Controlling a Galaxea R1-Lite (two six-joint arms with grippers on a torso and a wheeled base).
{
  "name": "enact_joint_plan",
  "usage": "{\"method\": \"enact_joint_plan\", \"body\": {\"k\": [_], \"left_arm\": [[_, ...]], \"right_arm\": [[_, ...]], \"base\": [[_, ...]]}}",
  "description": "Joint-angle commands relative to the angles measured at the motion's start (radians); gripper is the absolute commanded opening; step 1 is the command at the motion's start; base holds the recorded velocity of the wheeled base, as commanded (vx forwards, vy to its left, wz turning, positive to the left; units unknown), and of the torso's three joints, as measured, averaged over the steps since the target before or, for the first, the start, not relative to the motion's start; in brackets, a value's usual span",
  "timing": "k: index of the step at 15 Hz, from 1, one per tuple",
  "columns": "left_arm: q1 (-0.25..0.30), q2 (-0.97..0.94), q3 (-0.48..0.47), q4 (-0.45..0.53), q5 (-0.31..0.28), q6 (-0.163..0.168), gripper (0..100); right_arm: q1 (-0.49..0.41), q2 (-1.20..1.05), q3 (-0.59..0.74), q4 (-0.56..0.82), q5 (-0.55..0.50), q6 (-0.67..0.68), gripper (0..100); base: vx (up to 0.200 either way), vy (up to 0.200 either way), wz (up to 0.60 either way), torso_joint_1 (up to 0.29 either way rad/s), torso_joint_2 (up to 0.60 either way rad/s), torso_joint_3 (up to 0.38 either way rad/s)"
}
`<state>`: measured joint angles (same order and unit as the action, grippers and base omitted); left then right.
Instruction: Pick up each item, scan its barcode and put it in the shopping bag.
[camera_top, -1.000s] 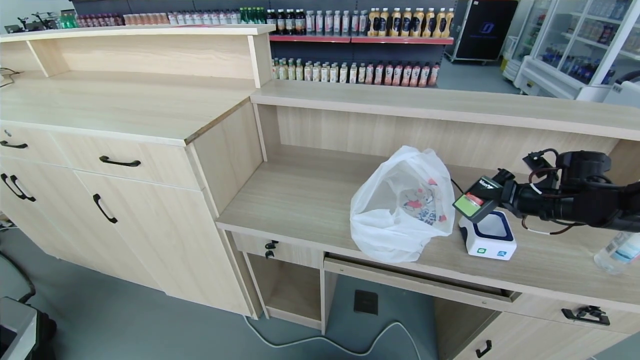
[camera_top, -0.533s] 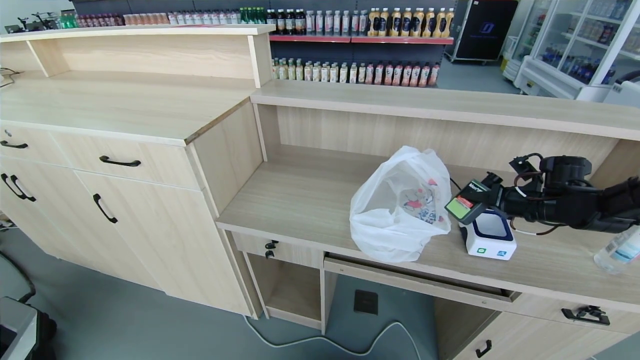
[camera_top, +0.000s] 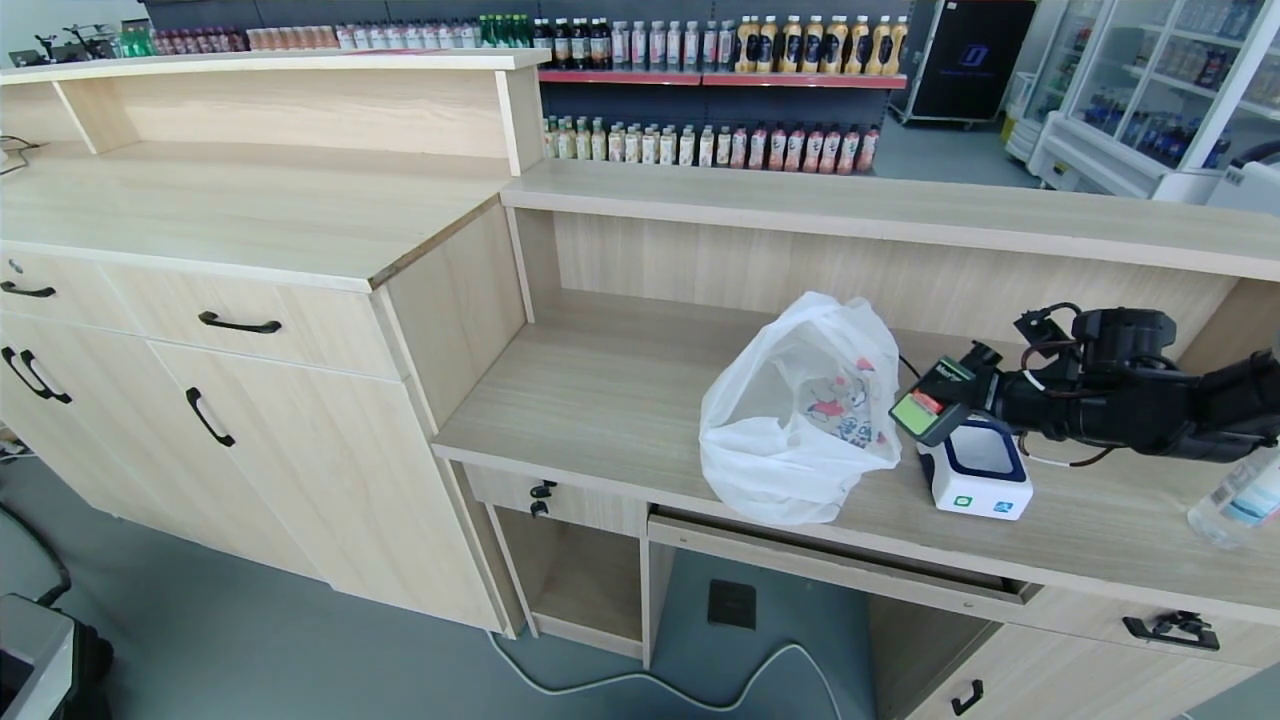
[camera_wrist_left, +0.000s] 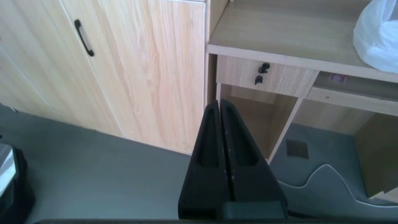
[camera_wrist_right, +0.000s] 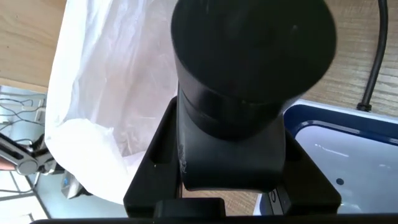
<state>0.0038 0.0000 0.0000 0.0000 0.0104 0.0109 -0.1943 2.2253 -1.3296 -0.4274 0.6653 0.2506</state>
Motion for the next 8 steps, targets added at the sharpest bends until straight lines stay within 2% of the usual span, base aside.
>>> {"method": "enact_joint_plan", "body": {"k": [1, 8], "left_arm": [[0.001, 0.000, 0.000, 0.000, 0.000, 0.000, 0], [0.001, 0.000, 0.000, 0.000, 0.000, 0.000, 0]], "right_arm": [[0.001, -0.024, 0.007, -0.001, -0.010, -0.001, 0], [-0.001, -0.049, 0.064, 0.003, -0.061, -0.019, 0]], "base": [[0.000, 0.000, 0.00, 0.000, 0.00, 0.000], [0.000, 0.000, 0.00, 0.000, 0.00, 0.000]]}}
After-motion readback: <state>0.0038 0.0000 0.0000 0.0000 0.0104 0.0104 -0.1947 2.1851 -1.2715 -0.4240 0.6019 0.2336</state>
